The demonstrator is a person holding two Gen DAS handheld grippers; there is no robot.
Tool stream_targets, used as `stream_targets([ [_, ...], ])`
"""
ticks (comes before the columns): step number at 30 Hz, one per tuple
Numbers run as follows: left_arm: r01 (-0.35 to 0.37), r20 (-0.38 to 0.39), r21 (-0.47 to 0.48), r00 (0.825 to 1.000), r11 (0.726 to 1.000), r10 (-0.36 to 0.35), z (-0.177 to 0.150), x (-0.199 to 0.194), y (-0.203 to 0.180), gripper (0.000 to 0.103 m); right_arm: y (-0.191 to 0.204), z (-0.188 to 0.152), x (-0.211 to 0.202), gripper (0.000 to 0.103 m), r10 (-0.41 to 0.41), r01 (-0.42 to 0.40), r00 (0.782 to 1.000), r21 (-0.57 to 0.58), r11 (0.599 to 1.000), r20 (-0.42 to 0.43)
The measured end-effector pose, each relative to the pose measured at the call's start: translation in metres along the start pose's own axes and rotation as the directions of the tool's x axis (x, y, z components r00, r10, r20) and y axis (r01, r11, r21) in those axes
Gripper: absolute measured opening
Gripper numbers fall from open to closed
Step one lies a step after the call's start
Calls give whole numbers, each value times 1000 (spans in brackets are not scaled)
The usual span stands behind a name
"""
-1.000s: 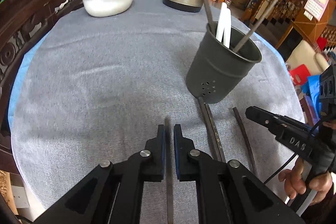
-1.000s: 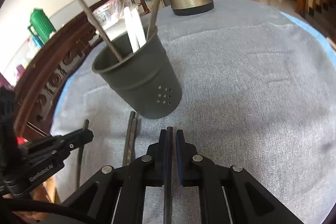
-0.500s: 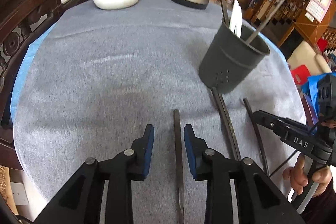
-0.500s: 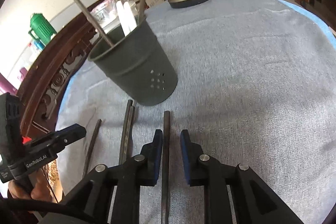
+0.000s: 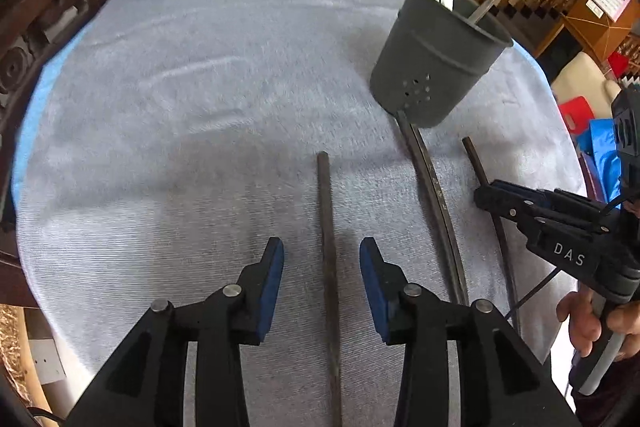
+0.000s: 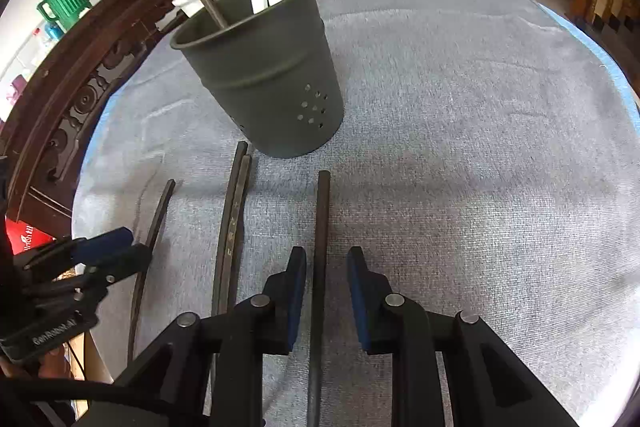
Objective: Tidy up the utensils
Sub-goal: 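Close and lift the left tool's chopstick while the right tool grasps another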
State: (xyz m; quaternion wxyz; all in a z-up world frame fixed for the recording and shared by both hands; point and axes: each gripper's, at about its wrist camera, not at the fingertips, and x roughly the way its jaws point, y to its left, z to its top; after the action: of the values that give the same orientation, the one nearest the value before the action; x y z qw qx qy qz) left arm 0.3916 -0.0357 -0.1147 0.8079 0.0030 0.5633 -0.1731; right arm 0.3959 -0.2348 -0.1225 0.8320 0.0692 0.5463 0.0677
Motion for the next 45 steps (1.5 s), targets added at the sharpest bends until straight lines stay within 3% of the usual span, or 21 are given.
stream_targets([
  [2,7,0,-7,1000,1000,-7,5,3,0,39,3,4,1,23,-17,17,1000,-7,1000,-9],
  [5,19,-12,-40,1000,999,-19,12,7,8,15,7,7,4,12,-42,42,999,-31,999,-13],
  [7,34,-15,-70,999,997,-35,16,9,17,8,7,7,4,9,-20,19,1000,-22,1000,-13],
  [14,46,48,-95,998,994,-41,14,-13,33,7,-4,4,-18,8,75,-75,996,3,997,53],
  [19,47,139,-72,990,996,-36,15,-52,29,7,-13,6,-55,8,177,-181,969,3,984,174],
  [21,48,185,-52,982,997,-38,16,-69,25,7,-12,7,-71,8,188,-191,956,-7,982,224],
  [23,43,222,-32,974,999,-35,20,-81,20,7,-8,8,-78,8,159,-159,959,-17,987,237],
  [28,47,231,-22,972,999,-40,15,-79,11,7,-13,10,-55,11,131,-134,986,32,990,100],
  [32,45,202,-25,979,999,-39,11,-66,5,7,-13,3,-27,20,102,-102,995,35,994,-7],
  [37,27,128,-74,992,997,-18,11,-51,18,7,-12,-4,-12,25,39,-37,998,28,999,-40],
  [39,45,98,-119,995,992,-34,10,-45,31,8,-11,-3,-10,33,28,-27,999,24,999,-36],
  [40,54,86,-129,995,990,-43,10,-42,35,8,-10,-2,-9,41,30,-29,999,21,999,-40],
  [41,63,73,-131,996,989,-53,10,-38,37,8,-9,-2,-8,60,31,-30,999,19,999,-44],
  [42,65,64,-128,996,990,-57,11,-34,37,10,-8,-1,-7,64,27,-26,999,15,1000,-39],
  [44,56,44,-118,998,991,-51,11,-27,34,10,-5,-1,-3,60,2,-2,999,2,1000,-37],
  [45,49,33,-116,998,992,-46,11,-24,32,10,-3,-1,1,52,-9,8,999,-13,1000,-47],
])
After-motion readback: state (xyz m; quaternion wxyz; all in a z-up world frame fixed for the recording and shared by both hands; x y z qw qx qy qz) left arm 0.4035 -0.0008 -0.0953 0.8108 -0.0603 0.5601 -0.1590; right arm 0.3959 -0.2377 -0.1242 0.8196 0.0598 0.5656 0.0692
